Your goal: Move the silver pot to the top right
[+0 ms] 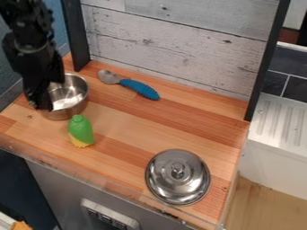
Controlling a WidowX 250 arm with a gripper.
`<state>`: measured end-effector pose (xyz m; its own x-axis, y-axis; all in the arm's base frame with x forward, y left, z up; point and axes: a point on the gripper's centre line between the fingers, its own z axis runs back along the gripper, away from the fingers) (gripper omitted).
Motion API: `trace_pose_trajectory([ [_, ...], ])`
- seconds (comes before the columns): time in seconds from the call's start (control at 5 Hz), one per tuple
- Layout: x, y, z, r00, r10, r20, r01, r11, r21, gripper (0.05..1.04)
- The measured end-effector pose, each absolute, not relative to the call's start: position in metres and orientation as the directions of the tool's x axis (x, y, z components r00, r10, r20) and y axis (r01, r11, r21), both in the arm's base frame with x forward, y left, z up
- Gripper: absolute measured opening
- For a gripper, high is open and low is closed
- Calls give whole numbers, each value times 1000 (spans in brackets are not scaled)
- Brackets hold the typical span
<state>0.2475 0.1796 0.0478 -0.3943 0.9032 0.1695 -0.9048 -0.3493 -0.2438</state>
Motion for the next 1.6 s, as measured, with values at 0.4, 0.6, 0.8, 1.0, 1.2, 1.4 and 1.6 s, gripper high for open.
trace_pose_trajectory([
  [0.4,238,182,20,-414,894,175,-899,-371,-233,1001],
  [0.6,237,183,11,-426,884,192,-897,-384,-220,1001],
  [0.8,239,177,3,-412,880,234,-909,-379,-174,948],
  [1.0,240,177,3,-427,874,232,-902,-392,-182,656],
  [1.2,239,178,3,-428,873,235,-901,-393,-183,348],
  [1.4,239,174,2,-422,882,210,-905,-394,-163,145],
  [1.6,240,176,7,-437,882,175,-897,-414,-151,82],
])
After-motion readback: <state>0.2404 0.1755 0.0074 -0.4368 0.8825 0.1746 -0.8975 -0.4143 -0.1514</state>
